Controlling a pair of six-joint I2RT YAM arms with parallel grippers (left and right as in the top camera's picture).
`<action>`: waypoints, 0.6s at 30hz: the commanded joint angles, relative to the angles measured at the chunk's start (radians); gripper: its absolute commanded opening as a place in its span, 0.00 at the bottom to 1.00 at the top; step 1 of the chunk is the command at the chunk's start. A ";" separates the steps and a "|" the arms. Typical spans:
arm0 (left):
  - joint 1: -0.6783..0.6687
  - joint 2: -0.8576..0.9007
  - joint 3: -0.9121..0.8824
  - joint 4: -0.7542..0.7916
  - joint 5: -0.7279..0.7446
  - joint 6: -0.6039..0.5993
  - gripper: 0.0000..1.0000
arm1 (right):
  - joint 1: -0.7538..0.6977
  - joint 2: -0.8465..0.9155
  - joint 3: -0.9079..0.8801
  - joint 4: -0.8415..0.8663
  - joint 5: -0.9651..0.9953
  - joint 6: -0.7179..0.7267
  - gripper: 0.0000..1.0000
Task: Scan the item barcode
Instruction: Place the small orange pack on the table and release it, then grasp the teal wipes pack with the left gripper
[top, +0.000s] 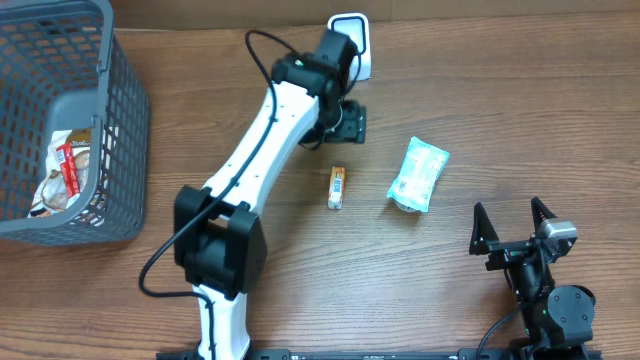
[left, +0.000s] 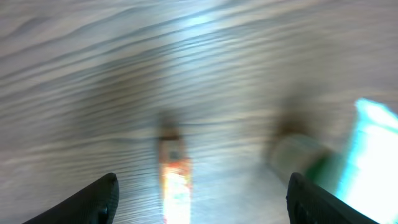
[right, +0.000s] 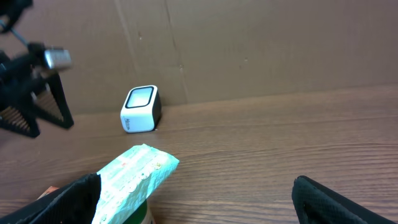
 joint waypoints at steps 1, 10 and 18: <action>-0.018 -0.020 0.015 0.008 0.254 0.166 0.77 | -0.003 -0.003 -0.010 0.006 0.006 -0.004 1.00; -0.095 -0.016 -0.143 0.150 0.304 0.188 0.68 | -0.003 -0.003 -0.010 0.006 0.006 -0.004 1.00; -0.142 -0.016 -0.238 0.267 0.305 0.161 0.66 | -0.003 -0.002 -0.010 0.006 0.006 -0.004 1.00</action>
